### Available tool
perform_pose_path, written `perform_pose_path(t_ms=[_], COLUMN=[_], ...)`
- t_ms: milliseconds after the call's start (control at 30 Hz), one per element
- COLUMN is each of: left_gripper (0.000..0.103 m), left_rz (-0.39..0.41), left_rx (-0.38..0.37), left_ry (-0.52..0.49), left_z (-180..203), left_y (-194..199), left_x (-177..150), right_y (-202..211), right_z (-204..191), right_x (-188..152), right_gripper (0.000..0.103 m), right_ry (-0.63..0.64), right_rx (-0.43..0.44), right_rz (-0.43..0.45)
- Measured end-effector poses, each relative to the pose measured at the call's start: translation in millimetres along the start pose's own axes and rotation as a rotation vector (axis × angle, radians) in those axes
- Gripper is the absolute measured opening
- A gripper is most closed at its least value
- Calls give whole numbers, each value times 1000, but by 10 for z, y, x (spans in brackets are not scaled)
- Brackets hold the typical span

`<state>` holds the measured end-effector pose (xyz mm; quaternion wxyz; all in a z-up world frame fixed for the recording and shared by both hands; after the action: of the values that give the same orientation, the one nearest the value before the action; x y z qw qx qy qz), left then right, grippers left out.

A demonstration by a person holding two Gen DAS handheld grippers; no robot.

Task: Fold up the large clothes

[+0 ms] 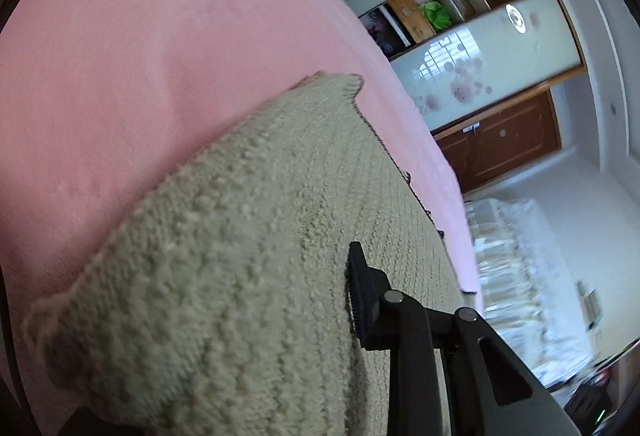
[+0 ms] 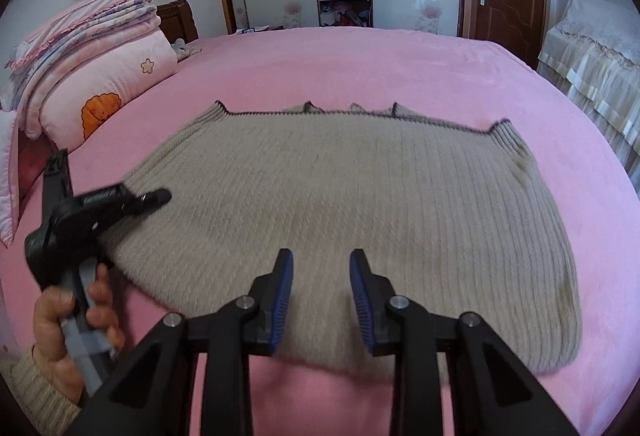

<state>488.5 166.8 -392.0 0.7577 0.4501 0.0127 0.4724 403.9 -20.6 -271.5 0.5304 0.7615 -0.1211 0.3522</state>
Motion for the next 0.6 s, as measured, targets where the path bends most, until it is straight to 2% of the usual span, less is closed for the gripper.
perform_pose_path(t_ms=[133, 200, 267, 400, 500, 600], left_gripper=[21, 21, 21, 20, 20, 20], left_rz=[93, 122, 149, 201, 247, 281], left_rx=[26, 27, 33, 57, 71, 56], left_ry=[-131, -169, -207, -319, -406, -484], left_z=[283, 427, 559, 893, 1150, 1535], left_y=[233, 311, 420, 526, 642, 764], left_x=[67, 146, 212, 219, 178, 112], right_y=[-301, -441, -595, -948, -983, -973], right_z=[68, 97, 108, 136, 134, 178], right_x=[210, 295, 315, 115, 74, 82], right_gripper=[11, 9, 9, 8, 9, 9], right_ry=[3, 17, 24, 23, 39, 1], right_rx=[-8, -20, -26, -17, -20, 27], right_rz=[-13, -11, -30, -148, -153, -149])
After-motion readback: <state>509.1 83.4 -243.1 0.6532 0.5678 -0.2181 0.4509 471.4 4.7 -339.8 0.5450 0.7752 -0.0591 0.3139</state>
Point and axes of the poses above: each gripper's, at about its wrist camera, not at the fingertips, and y roughly against the way its jaws point, z to its right, x to its top, the point moved 9 cm from there along -y, roughly the way its jaws point, and after that the axes turned 12 degrees about x, right-handed, at the moved point
